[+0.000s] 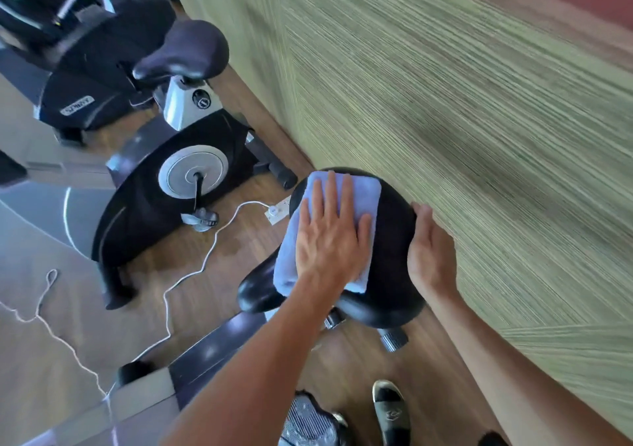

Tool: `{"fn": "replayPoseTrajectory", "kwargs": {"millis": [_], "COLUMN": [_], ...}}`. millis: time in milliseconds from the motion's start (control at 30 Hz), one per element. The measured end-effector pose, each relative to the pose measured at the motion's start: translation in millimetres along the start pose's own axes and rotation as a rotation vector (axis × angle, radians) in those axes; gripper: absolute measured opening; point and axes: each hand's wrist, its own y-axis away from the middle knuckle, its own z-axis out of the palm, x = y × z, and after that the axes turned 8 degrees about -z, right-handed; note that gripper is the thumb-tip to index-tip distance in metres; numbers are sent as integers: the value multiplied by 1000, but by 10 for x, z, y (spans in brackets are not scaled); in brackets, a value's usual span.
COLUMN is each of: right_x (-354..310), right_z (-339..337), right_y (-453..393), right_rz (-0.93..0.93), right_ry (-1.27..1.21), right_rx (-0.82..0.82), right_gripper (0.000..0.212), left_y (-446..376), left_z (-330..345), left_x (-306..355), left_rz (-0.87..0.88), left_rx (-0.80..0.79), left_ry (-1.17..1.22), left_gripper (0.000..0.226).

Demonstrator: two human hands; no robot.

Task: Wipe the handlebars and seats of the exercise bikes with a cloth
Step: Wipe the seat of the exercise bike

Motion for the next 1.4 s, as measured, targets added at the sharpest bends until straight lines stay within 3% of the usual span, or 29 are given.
{"fn": "replayPoseTrajectory", "kwargs": {"millis": [167,333,433,600,667,800,867,1000,1100,1167,1267,1333,1400], "right_x": [85,135,127,165,180,205,237,297,396,431,482,527,526], "right_z": [23,28,6,21,32,69,95,52,-262,-550,-916,-1029,-1053], "right_y": [-62,-61,-42,-42,-51,-71,-96,-63,-32,-60,-44,-67,-113], "right_rz": [-190,-303,-285,-200,-187,-225,-236,-230,-186,-188,-192,-171,-130], "right_ry": [121,238,159,-85,-132,-142,-120,-279,-329,-309,-268,-274,-312], "right_rx": [-107,-189,-203,-106,-46,67,135,232,315,315,236,247,282], "right_gripper": [56,59,57,64,69,72,72,67,68,62,56,55,55], "left_y": [-385,173,217,-563,-848,-1200,-1137,-437,-477,-751,-1062,-947,-575], "left_z": [7,-17,-38,-42,-73,-135,-127,-21,-77,-157,-177,-130,-57], "left_x": [149,-38,-77,-3,85,316,468,676,498,565,886,946,923], "left_rz": [-13,-12,-30,-67,-51,153,302,680,871,786,406,434,595], "left_rx": [-3,45,22,43,-20,-237,-225,-159,-245,-322,-325,-263,-179], "left_ry": [-34,30,30,10,-4,-158,-192,7,83,-43,-317,-327,-126], "left_gripper": [71,66,65,53,46,46,46,38,38,47,48,43,36]}}
